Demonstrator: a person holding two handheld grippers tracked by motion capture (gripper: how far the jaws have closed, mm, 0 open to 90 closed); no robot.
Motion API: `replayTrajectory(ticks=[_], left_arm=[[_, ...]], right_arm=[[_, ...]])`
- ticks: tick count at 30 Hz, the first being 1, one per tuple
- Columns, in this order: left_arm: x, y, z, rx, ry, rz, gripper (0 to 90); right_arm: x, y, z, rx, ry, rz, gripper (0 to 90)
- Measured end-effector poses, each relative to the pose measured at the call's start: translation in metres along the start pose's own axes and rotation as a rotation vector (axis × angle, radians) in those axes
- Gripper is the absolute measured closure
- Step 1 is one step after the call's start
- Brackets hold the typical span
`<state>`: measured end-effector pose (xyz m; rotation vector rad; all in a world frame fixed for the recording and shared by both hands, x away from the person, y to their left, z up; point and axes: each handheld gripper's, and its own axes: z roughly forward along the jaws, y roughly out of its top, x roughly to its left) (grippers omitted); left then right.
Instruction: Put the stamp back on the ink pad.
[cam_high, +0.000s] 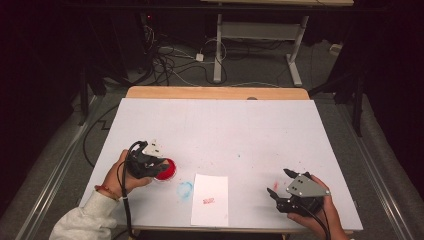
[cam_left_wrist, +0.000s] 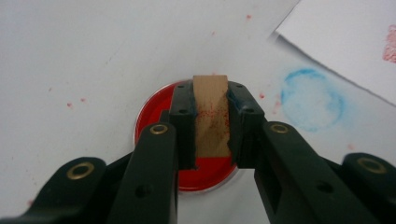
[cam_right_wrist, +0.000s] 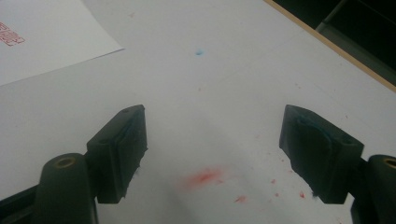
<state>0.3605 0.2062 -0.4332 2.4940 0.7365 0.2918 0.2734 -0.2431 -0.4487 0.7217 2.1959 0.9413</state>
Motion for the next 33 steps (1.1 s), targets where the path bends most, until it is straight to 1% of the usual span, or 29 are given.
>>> replayTrajectory(ticks=[7,16,19,24,33], left_arm=[[0.005,-0.003,0.009,0.039,-0.026,-0.016,73.0],[0.008,-0.004,0.015,0.06,-0.033,-0.03,72.1],[0.008,-0.004,0.016,0.063,-0.03,-0.035,70.5],[0.008,-0.004,0.016,0.065,-0.032,-0.03,73.3],[0.008,-0.004,0.016,0.064,-0.037,-0.033,73.3]], right_arm=[[0.0,-0.001,0.001,0.008,0.002,-0.005,23.4],[0.001,-0.001,0.001,0.01,0.005,-0.007,23.4],[0.001,-0.001,0.001,0.01,0.007,-0.006,23.4],[0.001,-0.001,0.001,0.012,0.008,-0.011,23.4],[0.002,-0.001,0.001,0.012,0.01,-0.011,23.4]])
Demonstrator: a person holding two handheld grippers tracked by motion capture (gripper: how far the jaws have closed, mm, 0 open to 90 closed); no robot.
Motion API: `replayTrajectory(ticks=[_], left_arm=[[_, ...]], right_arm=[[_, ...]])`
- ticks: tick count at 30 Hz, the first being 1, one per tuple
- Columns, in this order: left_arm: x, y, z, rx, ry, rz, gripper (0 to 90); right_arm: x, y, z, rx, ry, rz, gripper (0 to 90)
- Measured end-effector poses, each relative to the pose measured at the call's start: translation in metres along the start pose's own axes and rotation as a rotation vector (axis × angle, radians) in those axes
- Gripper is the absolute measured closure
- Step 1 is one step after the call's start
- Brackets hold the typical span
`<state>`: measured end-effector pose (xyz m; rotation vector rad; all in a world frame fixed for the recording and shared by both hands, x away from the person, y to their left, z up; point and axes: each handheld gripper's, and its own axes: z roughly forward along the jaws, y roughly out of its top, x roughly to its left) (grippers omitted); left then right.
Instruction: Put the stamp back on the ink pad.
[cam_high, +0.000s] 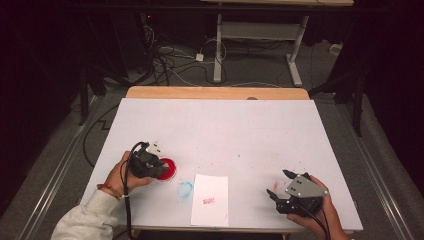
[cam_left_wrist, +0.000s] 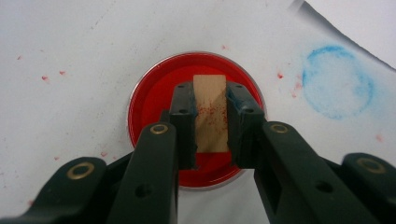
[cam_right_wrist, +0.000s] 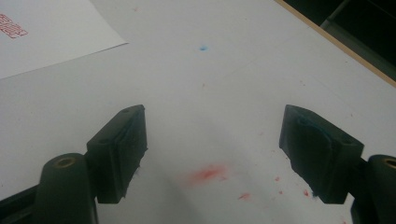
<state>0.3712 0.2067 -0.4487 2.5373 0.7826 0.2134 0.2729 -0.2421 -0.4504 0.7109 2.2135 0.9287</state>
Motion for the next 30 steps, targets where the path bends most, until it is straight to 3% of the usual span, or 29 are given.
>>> replayTrajectory(ticks=[7,12,23,30], left_arm=[[-0.002,0.001,0.0,0.003,0.01,0.0,69.1],[-0.005,0.003,-0.005,-0.032,0.024,0.009,65.5],[-0.019,0.01,-0.019,-0.194,0.099,0.045,58.7],[-0.03,0.013,-0.024,-0.289,0.146,0.065,47.3]], right_arm=[[0.0,0.0,0.0,-0.003,-0.001,0.0,23.7],[0.0,0.0,-0.001,-0.006,-0.003,0.002,23.7],[0.0,0.0,-0.001,-0.004,0.001,-0.003,23.7],[0.0,0.0,-0.001,-0.009,0.0,0.001,23.8]])
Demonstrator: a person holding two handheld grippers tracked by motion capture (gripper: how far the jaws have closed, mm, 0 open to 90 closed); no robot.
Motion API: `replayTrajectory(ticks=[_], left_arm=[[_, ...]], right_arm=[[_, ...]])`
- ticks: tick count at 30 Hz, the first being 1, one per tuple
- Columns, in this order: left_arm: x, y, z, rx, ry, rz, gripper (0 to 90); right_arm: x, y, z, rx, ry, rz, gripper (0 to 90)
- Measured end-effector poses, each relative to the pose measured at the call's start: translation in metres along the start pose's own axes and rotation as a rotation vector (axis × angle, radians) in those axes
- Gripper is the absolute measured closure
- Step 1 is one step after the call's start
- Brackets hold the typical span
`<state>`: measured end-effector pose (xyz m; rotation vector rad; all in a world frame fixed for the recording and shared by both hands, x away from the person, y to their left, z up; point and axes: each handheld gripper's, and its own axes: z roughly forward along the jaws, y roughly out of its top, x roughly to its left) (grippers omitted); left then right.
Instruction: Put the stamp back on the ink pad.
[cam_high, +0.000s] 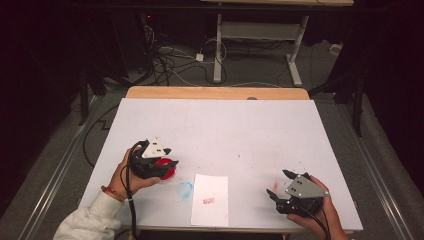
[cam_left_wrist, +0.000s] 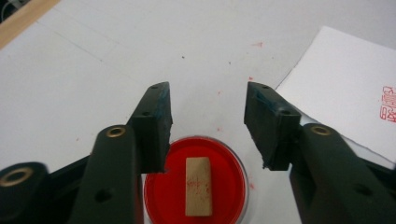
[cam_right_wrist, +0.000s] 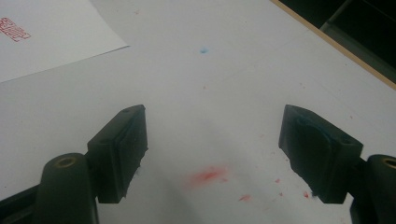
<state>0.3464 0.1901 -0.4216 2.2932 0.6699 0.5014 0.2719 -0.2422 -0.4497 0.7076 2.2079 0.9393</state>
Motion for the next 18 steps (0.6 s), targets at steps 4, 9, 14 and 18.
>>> replayTrajectory(ticks=[4,9,14,18], left_arm=[[-0.004,0.001,0.0,-0.031,0.02,0.001,38.2],[-0.006,0.002,0.005,-0.068,0.016,-0.033,22.7],[-0.012,0.003,0.005,-0.149,0.018,-0.017,16.6],[-0.015,0.002,0.008,-0.175,0.022,-0.016,15.5]], right_arm=[[0.0,0.0,0.0,0.0,0.0,-0.001,23.7],[0.0,0.0,0.0,0.0,0.001,0.0,23.7],[0.0,0.0,0.0,0.0,0.002,0.0,23.7],[0.0,0.0,0.001,0.003,0.003,-0.003,23.8]])
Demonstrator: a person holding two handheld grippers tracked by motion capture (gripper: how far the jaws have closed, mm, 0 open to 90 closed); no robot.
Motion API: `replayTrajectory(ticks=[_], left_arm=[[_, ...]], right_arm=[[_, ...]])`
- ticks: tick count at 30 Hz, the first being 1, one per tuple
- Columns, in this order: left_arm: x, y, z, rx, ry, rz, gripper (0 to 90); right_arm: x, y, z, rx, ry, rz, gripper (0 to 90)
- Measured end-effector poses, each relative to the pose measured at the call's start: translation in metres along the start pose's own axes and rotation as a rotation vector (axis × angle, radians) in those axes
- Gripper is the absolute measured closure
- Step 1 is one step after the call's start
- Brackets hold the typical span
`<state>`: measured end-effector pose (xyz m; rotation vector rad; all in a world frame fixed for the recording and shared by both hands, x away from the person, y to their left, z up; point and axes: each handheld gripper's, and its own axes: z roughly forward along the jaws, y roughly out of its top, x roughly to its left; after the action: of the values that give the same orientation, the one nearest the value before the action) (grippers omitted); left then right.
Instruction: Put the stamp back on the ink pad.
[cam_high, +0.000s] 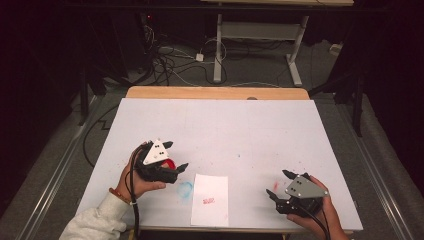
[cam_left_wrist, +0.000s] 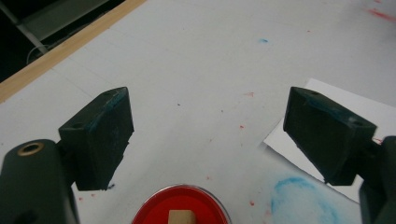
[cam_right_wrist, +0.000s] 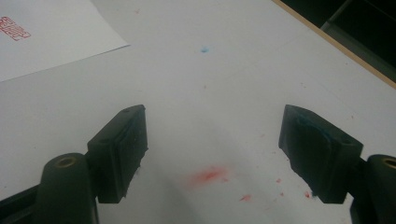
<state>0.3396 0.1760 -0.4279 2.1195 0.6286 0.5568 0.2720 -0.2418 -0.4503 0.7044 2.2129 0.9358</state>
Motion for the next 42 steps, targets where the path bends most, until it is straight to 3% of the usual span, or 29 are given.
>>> replayTrajectory(ticks=[7,15,18,21,36,42], left_arm=[[-0.007,0.001,0.011,-0.009,0.014,0.041,15.5],[-0.009,0.005,0.0,-0.037,0.041,0.055,16.3],[-0.012,0.008,-0.005,-0.045,0.06,0.087,16.5],[-0.016,0.008,-0.008,-0.055,0.063,0.091,16.5],[-0.023,0.001,-0.016,-0.024,0.077,0.136,16.0],[-0.024,-0.007,-0.018,-0.022,0.111,0.157,16.0]], right_arm=[[0.0,0.0,0.0,-0.007,-0.005,0.007,23.7],[-0.003,-0.001,-0.003,-0.018,-0.013,0.024,23.7],[-0.003,0.0,-0.004,-0.027,-0.015,0.026,23.7],[-0.003,0.001,-0.005,-0.032,-0.014,0.028,23.7],[-0.005,0.002,-0.009,-0.063,-0.026,0.046,23.7],[-0.006,0.003,-0.011,-0.077,-0.036,0.056,23.4]])
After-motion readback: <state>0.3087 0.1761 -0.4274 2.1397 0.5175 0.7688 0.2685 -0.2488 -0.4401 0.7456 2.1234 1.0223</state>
